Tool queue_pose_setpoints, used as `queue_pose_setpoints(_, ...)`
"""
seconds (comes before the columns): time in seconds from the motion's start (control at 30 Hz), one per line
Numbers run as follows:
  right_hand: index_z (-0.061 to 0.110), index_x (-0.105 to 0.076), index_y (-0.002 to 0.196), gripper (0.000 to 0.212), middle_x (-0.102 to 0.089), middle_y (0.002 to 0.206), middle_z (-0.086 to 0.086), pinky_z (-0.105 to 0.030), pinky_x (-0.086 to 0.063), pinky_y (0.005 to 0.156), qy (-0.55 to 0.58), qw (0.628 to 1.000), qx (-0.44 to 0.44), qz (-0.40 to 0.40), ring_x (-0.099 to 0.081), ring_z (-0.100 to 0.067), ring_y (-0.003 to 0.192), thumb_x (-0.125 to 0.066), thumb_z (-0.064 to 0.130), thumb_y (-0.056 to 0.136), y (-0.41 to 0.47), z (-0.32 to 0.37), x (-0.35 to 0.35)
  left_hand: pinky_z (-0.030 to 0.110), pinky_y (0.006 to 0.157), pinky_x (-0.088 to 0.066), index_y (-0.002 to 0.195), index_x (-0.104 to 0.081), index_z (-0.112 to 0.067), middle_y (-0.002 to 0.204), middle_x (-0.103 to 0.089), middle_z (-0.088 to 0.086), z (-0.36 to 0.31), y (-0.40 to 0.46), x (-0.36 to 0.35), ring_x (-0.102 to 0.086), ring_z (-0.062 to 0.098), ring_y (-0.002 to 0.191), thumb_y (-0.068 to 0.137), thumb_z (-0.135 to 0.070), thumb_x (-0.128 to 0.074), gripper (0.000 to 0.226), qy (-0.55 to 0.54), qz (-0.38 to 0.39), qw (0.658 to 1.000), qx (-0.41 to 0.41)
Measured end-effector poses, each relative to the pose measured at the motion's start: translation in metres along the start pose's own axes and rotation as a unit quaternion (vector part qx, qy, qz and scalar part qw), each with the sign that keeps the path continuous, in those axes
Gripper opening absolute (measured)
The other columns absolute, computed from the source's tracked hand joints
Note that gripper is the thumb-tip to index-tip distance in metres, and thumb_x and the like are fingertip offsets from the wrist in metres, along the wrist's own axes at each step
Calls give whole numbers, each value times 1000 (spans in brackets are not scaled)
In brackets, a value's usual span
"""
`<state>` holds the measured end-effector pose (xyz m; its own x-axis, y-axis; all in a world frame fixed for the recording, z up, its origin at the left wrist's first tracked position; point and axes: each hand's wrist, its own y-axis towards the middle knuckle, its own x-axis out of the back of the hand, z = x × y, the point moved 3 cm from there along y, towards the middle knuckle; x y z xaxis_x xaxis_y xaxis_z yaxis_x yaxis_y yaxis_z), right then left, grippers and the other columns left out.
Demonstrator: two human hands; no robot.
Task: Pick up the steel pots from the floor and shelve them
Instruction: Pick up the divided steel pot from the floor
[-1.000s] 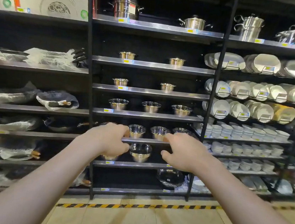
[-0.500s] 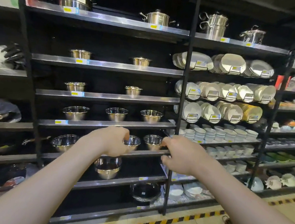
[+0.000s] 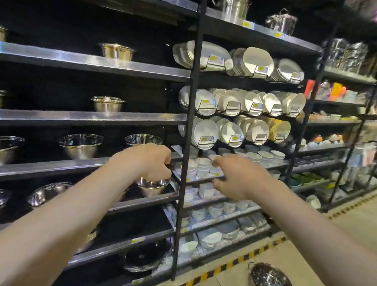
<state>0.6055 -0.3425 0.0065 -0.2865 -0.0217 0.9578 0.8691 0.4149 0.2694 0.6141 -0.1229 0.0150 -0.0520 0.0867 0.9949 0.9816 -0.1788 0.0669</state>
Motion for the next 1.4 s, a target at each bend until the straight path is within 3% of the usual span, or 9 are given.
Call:
queue_pose_setpoints(0.17,21,-51,131,45,-60,123,-5,-49,-55,85,-21,992,-121,19,-57,-28,107,-57,41,91,11,-88,-9,41,86,-51,111,-58,-22,115,-62,3,-60,124,-8,-60,27,99,84,-37,-55,31,22,12,993,-117)
queue_pose_setpoints(0.27,20,-53,124,37,-61,111,-6,-46,-56,78,-37,978,-203,41,-58,-26,95,-57,39,93,-9,-143,-16,38,82,-49,118,-56,-17,118,-60,7,-117,183,-19,-58,28,100,89,-34,-54,34,26,31,981,-191)
queue_pose_setpoints(0.4,19,-53,125,37,-60,111,-8,-44,-55,79,-82,949,-301,48,-58,-29,98,-57,37,93,-53,-220,-22,40,79,-49,120,-52,-21,111,-57,3,-216,237,-39,-58,26,96,88,-38,-53,36,25,53,957,-283)
queue_pose_setpoints(0.57,20,-52,130,45,-60,119,-7,-46,-55,84,-104,913,-392,45,-59,-30,104,-60,42,92,-107,-320,-26,38,74,-49,93,-46,-34,98,-54,-4,-344,296,-61,-54,15,82,83,-42,-54,15,-3,61,923,-379)
queue_pose_setpoints(0.73,23,-50,106,28,-52,100,-3,-37,-46,70,-111,885,-449,55,-53,-28,91,-59,44,89,-147,-423,-30,33,73,-46,122,-49,-32,115,-52,-10,-454,348,-77,-55,13,94,83,-45,-56,41,-16,78,914,-399)
queue_pose_setpoints(1.0,27,-43,98,28,-40,84,3,-36,-39,64,-111,861,-491,70,-47,-29,85,-58,47,86,-176,-554,-54,28,58,-39,98,-51,-35,98,-55,-12,-598,416,-109,-55,9,82,82,-41,-59,18,-19,91,889,-448)
queue_pose_setpoints(1.1,29,-37,88,27,-34,77,7,-35,-37,62,-103,855,-505,59,-45,-28,82,-58,46,87,-176,-597,-64,26,59,-39,115,-52,-34,99,-52,-16,-643,448,-120,-55,7,85,81,-43,-59,36,-29,90,885,-456)
queue_pose_setpoints(1.27,26,-40,96,24,-42,88,1,-36,-39,63,-117,842,-526,38,-52,-32,94,-55,43,88,-172,-665,-102,25,58,-39,130,-49,-32,97,-49,-14,-715,506,-160,-54,8,83,86,-44,-59,47,-47,92,871,-479)
queue_pose_setpoints(1.4,23,-45,101,22,-55,99,-6,-36,-40,64,-152,826,-542,9,-55,-34,97,-53,40,90,-167,-720,-149,34,71,-48,135,-47,-29,103,-51,-7,-769,548,-208,-54,17,92,89,-43,-56,49,-56,60,861,-502)
